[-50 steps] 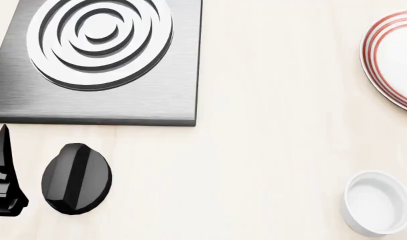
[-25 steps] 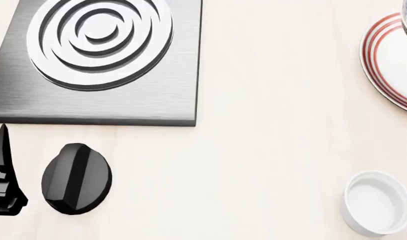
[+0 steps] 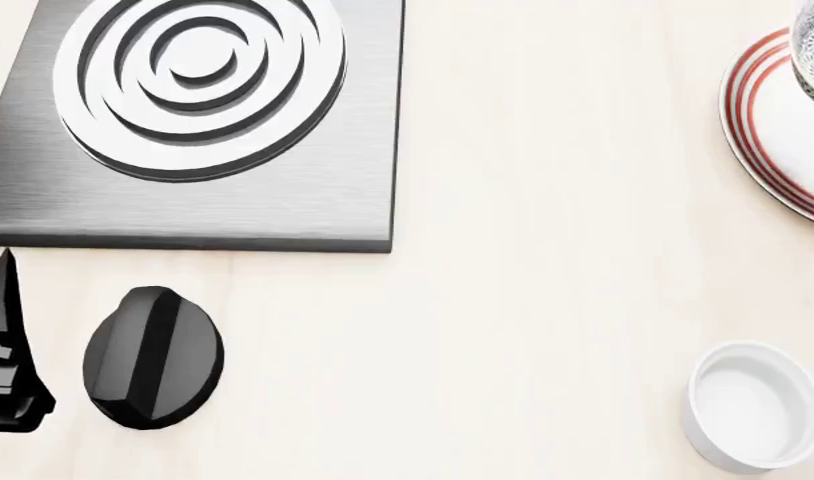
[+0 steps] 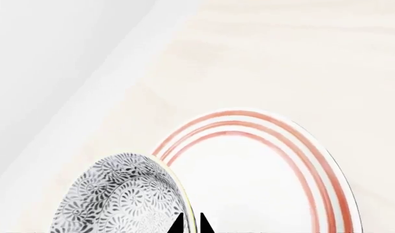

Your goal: Pick the akita bowl next to the ramekin and place it on the plate.

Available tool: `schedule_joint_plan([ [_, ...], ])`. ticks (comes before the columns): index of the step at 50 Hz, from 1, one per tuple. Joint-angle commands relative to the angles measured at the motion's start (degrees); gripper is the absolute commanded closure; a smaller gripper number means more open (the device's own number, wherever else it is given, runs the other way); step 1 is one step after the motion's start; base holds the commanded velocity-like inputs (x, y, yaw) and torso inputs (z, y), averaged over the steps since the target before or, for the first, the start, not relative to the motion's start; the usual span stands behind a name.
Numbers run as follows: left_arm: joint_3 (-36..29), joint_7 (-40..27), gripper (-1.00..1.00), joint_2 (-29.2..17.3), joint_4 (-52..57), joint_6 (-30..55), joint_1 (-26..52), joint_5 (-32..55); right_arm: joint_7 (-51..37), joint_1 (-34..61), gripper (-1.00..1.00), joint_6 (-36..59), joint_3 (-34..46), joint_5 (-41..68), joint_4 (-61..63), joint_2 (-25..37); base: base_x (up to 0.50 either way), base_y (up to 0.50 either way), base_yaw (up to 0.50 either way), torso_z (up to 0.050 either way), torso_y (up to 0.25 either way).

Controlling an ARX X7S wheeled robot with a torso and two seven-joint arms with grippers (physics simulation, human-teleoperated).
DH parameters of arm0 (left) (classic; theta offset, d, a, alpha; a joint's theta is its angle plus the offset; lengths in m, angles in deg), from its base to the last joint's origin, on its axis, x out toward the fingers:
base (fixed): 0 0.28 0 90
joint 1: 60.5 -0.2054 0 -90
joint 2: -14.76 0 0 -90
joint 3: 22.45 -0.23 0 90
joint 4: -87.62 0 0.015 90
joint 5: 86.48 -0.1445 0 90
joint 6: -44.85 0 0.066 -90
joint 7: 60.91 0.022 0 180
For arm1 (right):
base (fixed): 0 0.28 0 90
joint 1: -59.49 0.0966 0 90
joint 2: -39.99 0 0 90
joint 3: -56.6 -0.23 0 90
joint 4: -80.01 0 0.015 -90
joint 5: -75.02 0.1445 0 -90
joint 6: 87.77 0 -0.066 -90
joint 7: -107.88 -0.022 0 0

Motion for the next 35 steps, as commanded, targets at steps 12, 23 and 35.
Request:
schedule_joint_plan([
  [12, 1.31, 1.32, -1.00, 1.09, -0.31, 0.19, 0.23, -0.69, 2.78, -0.67, 1.00, -1.23, -1.88, -1.72, -0.61, -1.33, 0.00, 0.00, 0.00, 0.000, 0.001],
  [23, 1.20, 1.40, -1.00, 0.97, -0.56, 0.08, 0.26, -0.76, 6.02, 2.55, 1.00, -2.69, -0.94, -3.43, -7.36, -2.64, 0.00, 0.00, 0.00, 0.001, 0.000],
  [35, 0.94, 1.59, -1.00, 0.91, -0.79, -0.66, -0.55, -1.39, 8.91, 3.74, 1.00, -4.26, -0.61, -4.37, -11.54, -3.35, 0.00, 0.00, 0.00, 0.000, 0.001],
])
